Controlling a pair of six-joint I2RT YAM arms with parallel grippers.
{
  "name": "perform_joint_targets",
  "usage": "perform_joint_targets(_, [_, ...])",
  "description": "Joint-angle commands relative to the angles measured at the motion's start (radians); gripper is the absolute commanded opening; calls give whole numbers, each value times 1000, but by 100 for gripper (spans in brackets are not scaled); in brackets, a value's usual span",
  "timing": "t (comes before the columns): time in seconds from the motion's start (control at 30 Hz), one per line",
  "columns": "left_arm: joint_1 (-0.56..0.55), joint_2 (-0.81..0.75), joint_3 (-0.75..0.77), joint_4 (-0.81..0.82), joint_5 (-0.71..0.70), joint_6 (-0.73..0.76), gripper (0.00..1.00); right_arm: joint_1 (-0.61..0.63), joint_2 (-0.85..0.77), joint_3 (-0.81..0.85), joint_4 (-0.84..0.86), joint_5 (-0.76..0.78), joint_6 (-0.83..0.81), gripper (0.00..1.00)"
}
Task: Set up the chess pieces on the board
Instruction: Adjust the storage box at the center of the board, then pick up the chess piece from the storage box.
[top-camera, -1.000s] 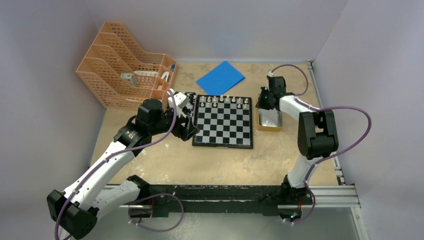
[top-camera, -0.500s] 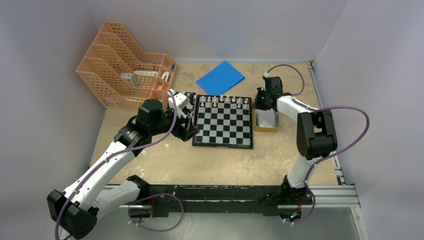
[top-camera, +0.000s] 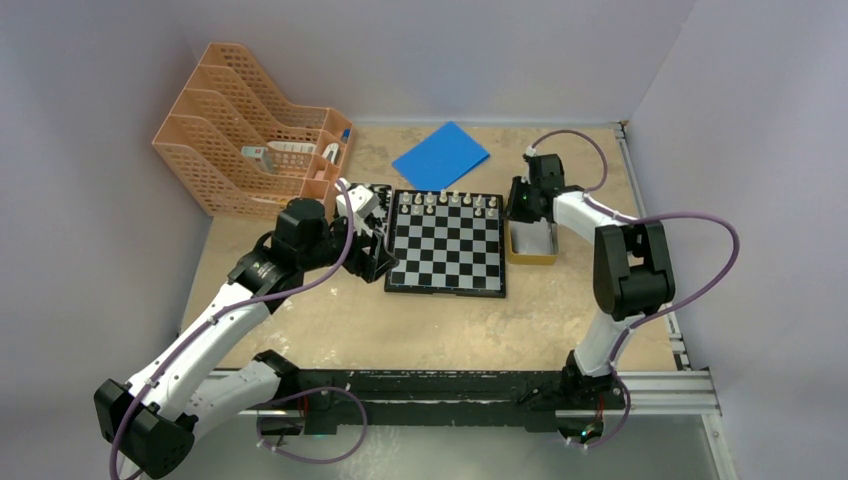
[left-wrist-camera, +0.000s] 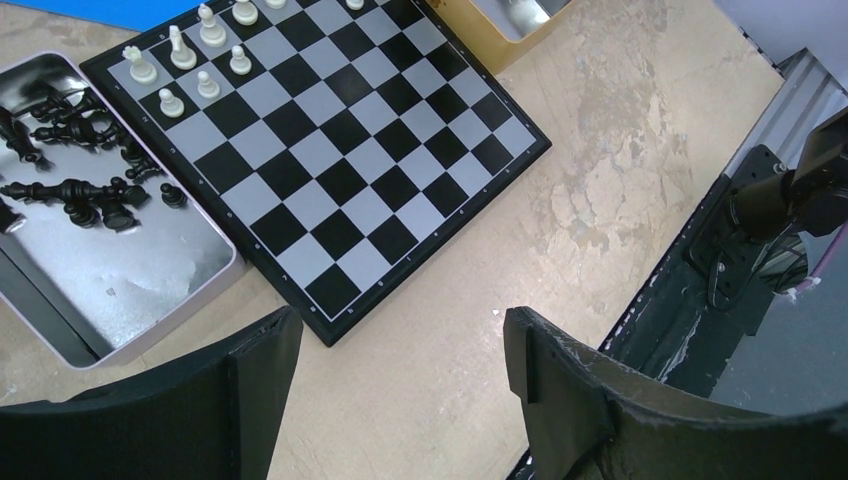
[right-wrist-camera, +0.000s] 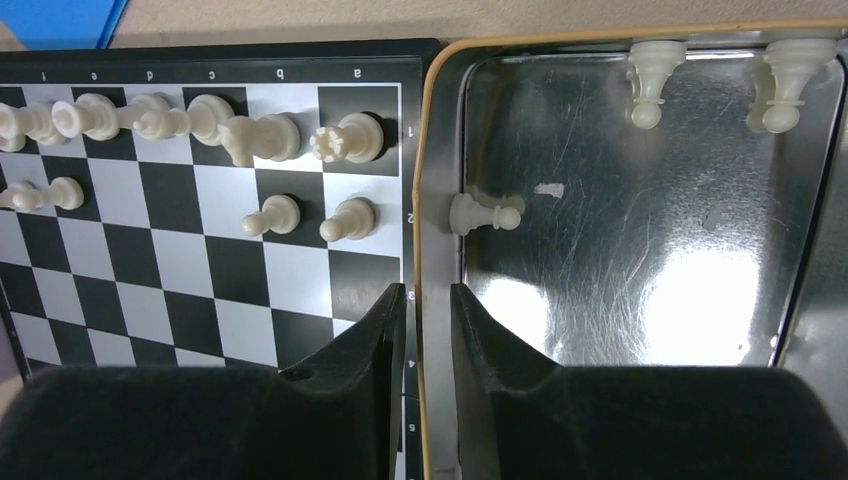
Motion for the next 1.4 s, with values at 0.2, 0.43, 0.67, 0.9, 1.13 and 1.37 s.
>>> perform_joint_targets(0.2, [0,-4,3,38,-9,14,75,4,-192,49,43,16,-5,30])
perform_joint_targets(0.43, [1,-46,-18,76,-34,-8,76,-8,-200,48,76,109,12,28])
perform_joint_targets(0.67, [0,-72,-38,107,-105,-51,81,-43,-153,-18,182,134,222,23])
perform_joint_targets(0.9, [1,-61,-10,59,-140,-40,85,-48,-172,-107,210,226,480,26])
perform_joint_targets(1.13, [1,-80,-18,68,-105,-16,86,-48,-200,-145,173,315,716,31])
perform_joint_targets(1.37, [1,-97,-24,70,-98,-3,86,-47,-174,-157,167,359,853,31])
